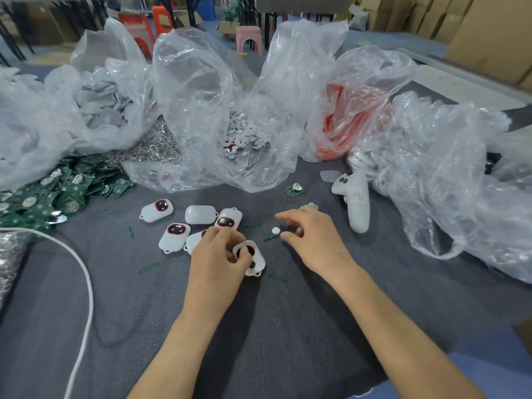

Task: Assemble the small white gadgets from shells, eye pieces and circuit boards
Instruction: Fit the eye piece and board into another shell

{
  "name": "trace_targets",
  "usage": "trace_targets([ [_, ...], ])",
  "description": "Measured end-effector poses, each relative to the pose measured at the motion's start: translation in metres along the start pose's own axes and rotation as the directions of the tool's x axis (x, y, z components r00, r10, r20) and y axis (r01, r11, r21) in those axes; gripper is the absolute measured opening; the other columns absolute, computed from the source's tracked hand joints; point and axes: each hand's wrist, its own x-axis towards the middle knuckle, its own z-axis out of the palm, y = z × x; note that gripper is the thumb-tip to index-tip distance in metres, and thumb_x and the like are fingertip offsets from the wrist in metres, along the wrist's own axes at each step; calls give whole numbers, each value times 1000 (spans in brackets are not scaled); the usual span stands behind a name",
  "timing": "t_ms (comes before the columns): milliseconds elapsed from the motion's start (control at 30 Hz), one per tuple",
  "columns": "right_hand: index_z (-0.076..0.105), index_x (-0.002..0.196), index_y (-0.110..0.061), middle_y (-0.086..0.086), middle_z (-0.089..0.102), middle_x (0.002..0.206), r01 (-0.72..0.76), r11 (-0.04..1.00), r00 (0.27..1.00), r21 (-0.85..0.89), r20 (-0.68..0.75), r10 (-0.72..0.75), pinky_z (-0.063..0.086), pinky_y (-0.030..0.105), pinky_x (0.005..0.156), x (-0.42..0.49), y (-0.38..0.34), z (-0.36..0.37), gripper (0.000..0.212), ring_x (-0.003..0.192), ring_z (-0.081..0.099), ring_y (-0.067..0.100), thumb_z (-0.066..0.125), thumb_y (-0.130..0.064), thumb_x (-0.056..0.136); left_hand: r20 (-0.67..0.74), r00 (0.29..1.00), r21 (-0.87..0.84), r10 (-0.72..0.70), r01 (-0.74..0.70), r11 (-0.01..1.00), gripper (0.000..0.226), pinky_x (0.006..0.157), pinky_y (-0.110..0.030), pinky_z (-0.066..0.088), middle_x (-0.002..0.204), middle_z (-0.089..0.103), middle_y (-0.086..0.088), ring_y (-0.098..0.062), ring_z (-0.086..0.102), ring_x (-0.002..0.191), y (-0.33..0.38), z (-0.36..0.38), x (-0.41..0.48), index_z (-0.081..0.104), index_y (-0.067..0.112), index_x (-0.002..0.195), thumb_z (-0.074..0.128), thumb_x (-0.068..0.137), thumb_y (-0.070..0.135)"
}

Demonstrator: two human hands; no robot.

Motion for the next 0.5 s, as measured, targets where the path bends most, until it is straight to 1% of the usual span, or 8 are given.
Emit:
trace_targets([
  [33,67,117,-22,-2,55,100,24,999,999,-42,23,-23,42,23,79,3,-2,1,29,74,47,8,66,-20,88,2,1000,15,-4,4,1000,27,63,-4,34,75,50,12,-5,50,64,-1,-1,1,57,27,72,72,74,5],
  [100,69,110,-18,-1,56,101,51,994,998,-98,31,-49,41,25,77,7,-7,4,21,80,51,11,63,-25,91,18,1000,33,-13,12,999,24,62,-6,33,73,53,10,-6,49,63,-3,-2,1,58,25,72,73,74,7],
  [167,71,101,-15,0,58,99,70,987,998,-143,5,-70,39,26,74,9,-8,7,17,85,56,16,62,-25,91,35,999,28,-30,29,999,19,60,-10,34,71,55,8,-6,50,62,-4,-3,1,61,23,74,73,75,9],
  [233,70,94,-12,0,58,95,97,983,995,-155,-20,-102,36,25,70,8,-7,8,12,85,57,17,61,-20,91,42,998,51,-36,34,998,13,58,-16,34,66,53,7,-7,49,62,-4,-5,-1,63,23,77,72,76,14],
  [300,68,89,-11,-2,55,91,117,986,992,-117,-30,-121,37,24,69,7,-4,10,8,80,54,15,61,-15,90,52,998,97,-34,29,995,8,58,-21,35,66,52,8,-7,50,64,-3,-7,-2,64,25,81,70,79,21],
  [367,67,87,-11,-4,52,89,123,991,992,-58,-31,-125,36,21,70,6,-2,11,7,74,49,9,61,-12,89,47,999,104,-23,18,994,6,61,-24,37,70,54,8,-7,51,66,-4,-9,-2,66,24,88,68,82,23],
  [433,69,88,-10,-5,52,89,116,993,992,17,-56,-115,35,13,69,4,1,11,10,69,47,3,59,-7,89,33,999,88,-17,14,996,11,65,-26,39,77,55,8,-7,50,67,-5,-10,-1,69,20,95,66,85,22],
  [500,70,89,-11,-5,53,89,106,990,992,91,-78,-99,37,6,68,3,3,10,10,68,51,-2,61,-5,88,53,998,109,-18,12,994,17,65,-22,36,82,53,9,-3,49,67,-7,-10,0,69,21,102,65,86,24],
])
